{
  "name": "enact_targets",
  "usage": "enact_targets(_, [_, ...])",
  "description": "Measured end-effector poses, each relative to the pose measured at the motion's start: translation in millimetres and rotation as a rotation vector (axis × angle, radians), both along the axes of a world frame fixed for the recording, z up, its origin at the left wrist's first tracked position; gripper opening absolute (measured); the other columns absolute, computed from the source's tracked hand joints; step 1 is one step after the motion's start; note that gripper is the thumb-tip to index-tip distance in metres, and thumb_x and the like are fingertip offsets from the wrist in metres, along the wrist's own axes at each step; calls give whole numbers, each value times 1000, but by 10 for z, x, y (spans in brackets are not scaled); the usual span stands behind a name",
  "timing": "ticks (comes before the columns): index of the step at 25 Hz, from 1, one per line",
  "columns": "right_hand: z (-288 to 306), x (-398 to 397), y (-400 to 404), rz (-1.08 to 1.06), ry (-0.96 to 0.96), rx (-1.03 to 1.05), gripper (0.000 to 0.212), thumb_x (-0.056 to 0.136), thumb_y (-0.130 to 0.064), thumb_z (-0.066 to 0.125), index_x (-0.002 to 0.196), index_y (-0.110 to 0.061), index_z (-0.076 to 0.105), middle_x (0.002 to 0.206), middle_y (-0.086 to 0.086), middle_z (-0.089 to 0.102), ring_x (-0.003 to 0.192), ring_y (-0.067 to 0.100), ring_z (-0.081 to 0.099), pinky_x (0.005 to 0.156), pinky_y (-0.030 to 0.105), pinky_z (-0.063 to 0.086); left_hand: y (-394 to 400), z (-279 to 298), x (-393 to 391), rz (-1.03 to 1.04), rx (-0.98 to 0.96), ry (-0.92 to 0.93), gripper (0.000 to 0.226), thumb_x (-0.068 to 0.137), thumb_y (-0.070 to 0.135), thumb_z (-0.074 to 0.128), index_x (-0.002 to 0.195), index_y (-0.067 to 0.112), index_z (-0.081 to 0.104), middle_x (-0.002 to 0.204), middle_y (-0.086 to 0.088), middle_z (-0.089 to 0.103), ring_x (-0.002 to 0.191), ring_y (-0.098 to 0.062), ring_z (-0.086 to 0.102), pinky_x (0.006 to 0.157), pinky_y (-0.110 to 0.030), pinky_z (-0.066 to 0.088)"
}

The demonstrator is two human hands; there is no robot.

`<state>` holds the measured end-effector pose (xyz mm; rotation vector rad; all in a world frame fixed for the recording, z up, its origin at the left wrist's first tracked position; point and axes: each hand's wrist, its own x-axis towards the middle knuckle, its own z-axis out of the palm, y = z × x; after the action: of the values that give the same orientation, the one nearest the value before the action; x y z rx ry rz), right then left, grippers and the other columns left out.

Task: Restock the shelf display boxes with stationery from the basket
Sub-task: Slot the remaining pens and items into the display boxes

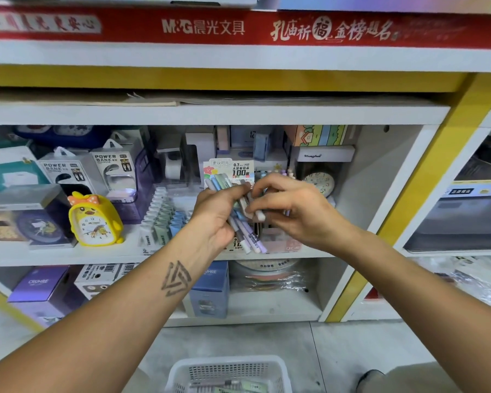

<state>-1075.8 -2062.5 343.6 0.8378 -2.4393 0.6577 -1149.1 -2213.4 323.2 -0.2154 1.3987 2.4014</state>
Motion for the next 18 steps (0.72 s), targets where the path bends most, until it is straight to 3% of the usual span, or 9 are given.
enact_targets(3, [103,-10,41,-152,-28,-422,14,90,-4,71,104,-2,75,100,10,71,93,20,69,86,37,57,-37,-13,-9,-70,-9,-10,19,83,-2,71,100,-7,63,79,-22,72,57,-24,69,54,-31,59])
enact_targets(6, [162,-42,218,-276,-149,-831,19,93,0,66,112,-5,62,81,16,64,76,22,68,75,34,58,-95,-31,-5,-123,-64,-25,14,84,0,71,95,-4,63,88,-26,72,54,-23,65,49,-27,54])
enact_targets(9, [100,-2,352,-357,-168,-702,28,94,-1,65,118,-11,54,73,18,60,66,21,69,69,35,57,-94,-42,4,-156,-87,-22,12,84,1,72,93,-3,67,95,-27,71,58,-22,64,50,-27,54])
enact_targets(13, [-77,39,443,-449,-143,-331,12,98,-12,63,109,-15,60,78,1,69,73,10,70,76,42,59,-37,-34,78,-249,-83,-56,15,84,6,73,95,-2,67,79,-19,70,57,-21,64,52,-26,55])
enact_targets(18, [-264,25,434,-435,-226,-199,7,98,-16,63,104,-15,60,80,-2,71,73,4,69,76,40,59,16,-44,138,-279,-69,-88,14,88,6,68,100,-1,65,77,-20,69,53,-21,63,46,-23,52])
